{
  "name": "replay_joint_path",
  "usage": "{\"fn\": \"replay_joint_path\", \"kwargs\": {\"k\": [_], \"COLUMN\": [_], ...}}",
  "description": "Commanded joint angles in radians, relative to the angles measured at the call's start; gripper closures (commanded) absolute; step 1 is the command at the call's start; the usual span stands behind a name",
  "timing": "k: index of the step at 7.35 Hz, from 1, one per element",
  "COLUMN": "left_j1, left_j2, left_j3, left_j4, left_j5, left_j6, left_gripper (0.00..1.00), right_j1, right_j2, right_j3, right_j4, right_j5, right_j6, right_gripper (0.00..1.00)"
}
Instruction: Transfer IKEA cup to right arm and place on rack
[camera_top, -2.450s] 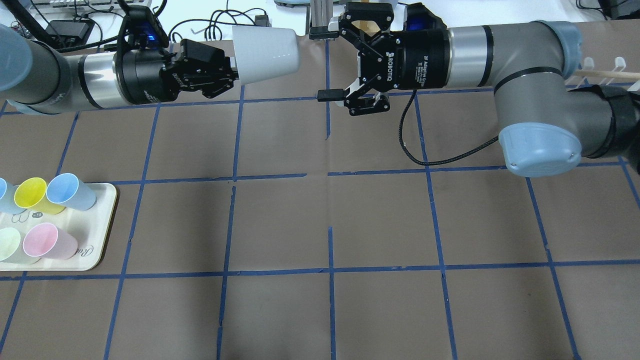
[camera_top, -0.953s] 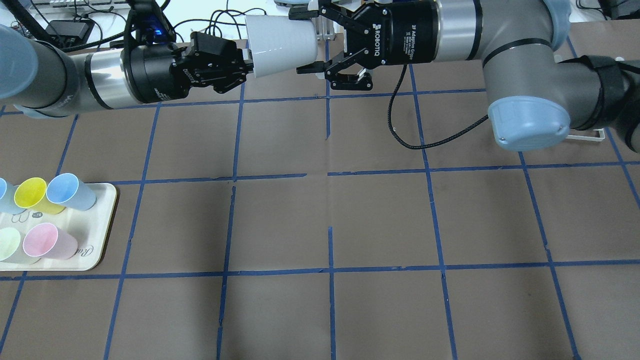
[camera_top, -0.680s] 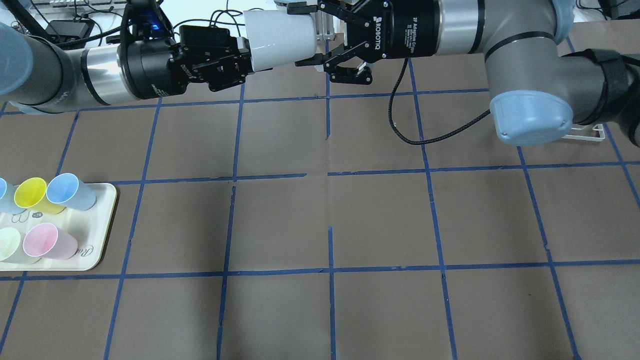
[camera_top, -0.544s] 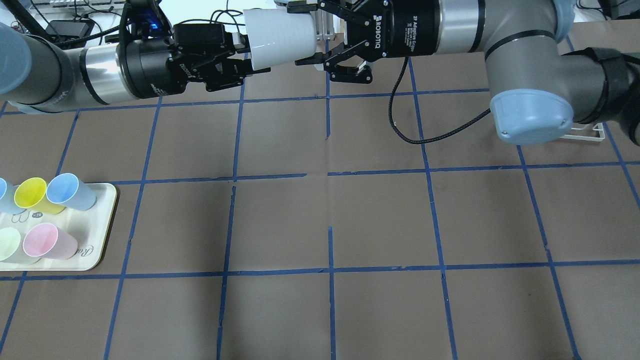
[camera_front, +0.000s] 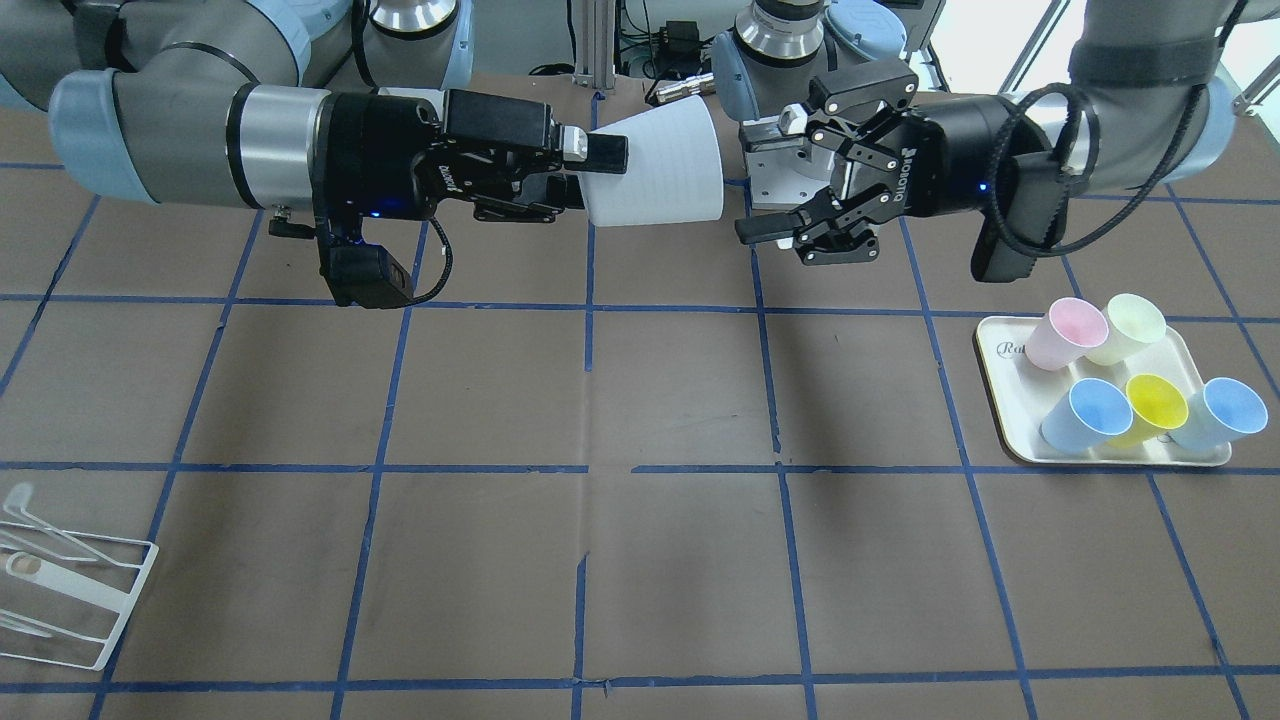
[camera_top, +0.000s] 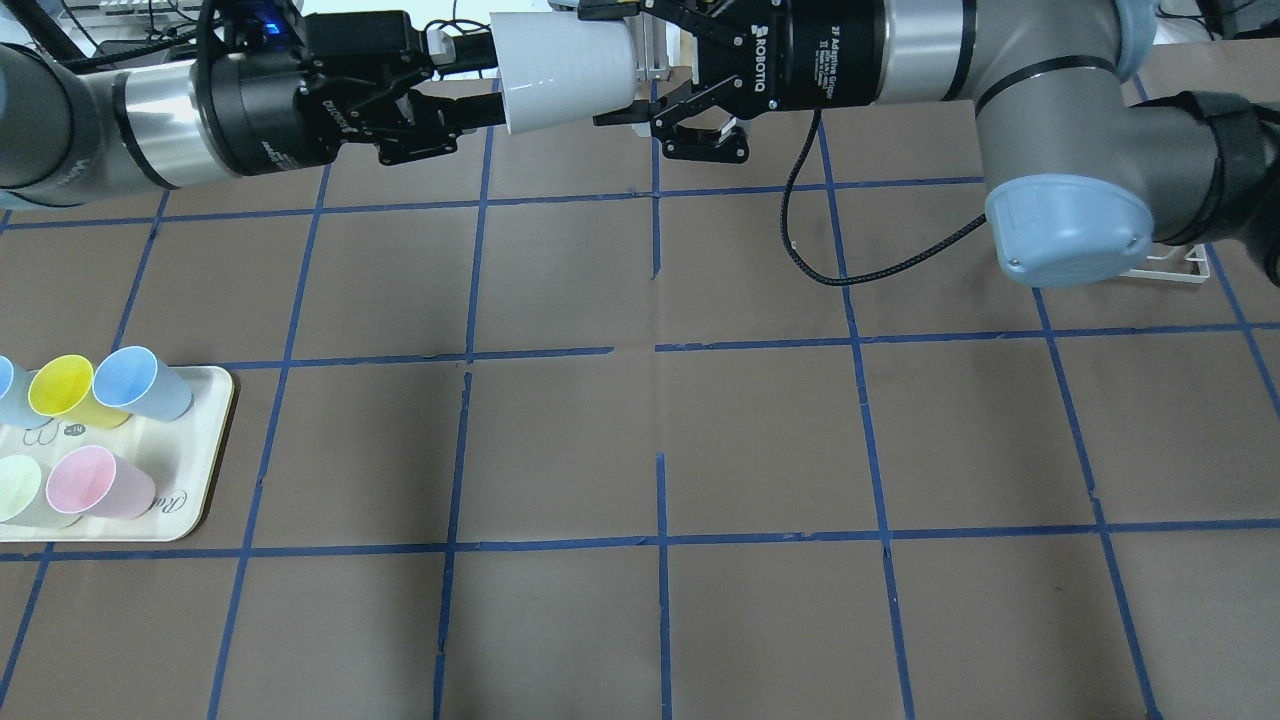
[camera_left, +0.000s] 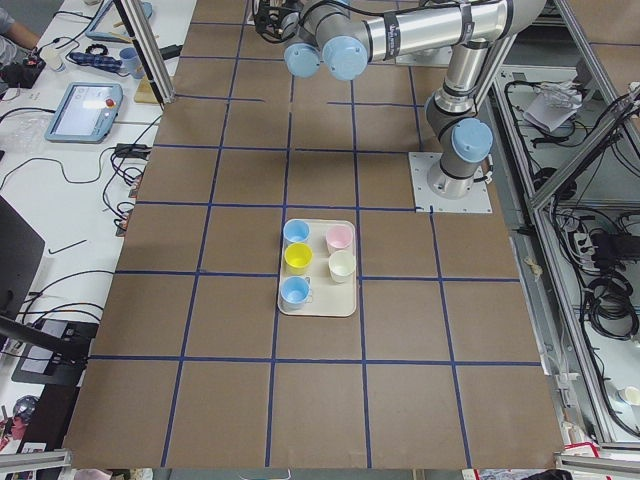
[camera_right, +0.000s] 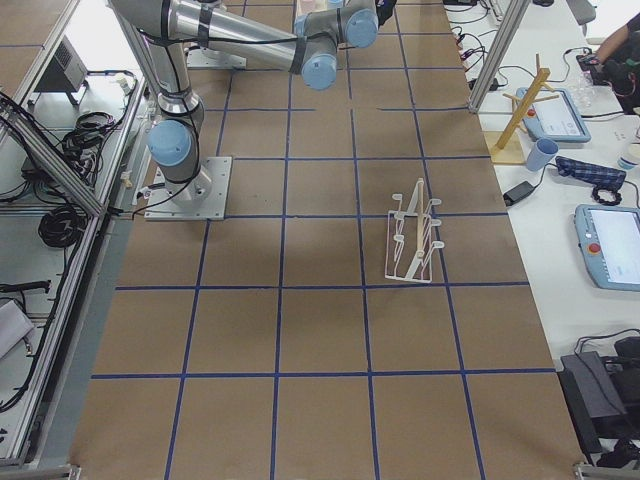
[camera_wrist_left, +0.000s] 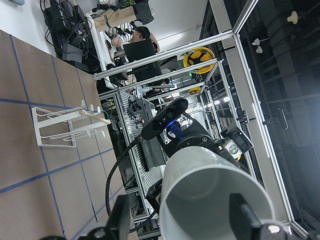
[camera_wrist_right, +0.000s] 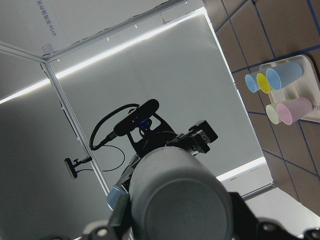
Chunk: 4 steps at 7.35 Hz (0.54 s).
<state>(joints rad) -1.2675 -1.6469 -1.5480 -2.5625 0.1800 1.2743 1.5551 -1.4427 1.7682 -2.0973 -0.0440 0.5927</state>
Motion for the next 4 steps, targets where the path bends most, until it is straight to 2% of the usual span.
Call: {"fn": "replay_joint_path", "kwargs": {"k": [1, 3, 4], "left_j1": [0.121, 0.123, 0.122], "left_j2": [0.001, -0.017, -0.024], "left_j3": [0.037, 0.04, 0.04], "left_j4": [-0.064, -0.016, 0.06], "left_j5": [0.221, 0.251, 0.275], "left_j6": [-0.03, -0.099, -0.178], "left_gripper": [0.26, 0.22, 0.2], "right_j1": [-0.009, -0.033, -0.032], "right_j2": [-0.01, -0.028, -0.033], "right_j3": [0.002, 0.004, 0.01], "right_j4": [-0.001, -0.019, -0.096], "right_j5": [0.036, -0.011, -0.099], "right_j6": [0.002, -0.016, -0.031], "right_gripper": [0.57, 0.61, 0.61]}}
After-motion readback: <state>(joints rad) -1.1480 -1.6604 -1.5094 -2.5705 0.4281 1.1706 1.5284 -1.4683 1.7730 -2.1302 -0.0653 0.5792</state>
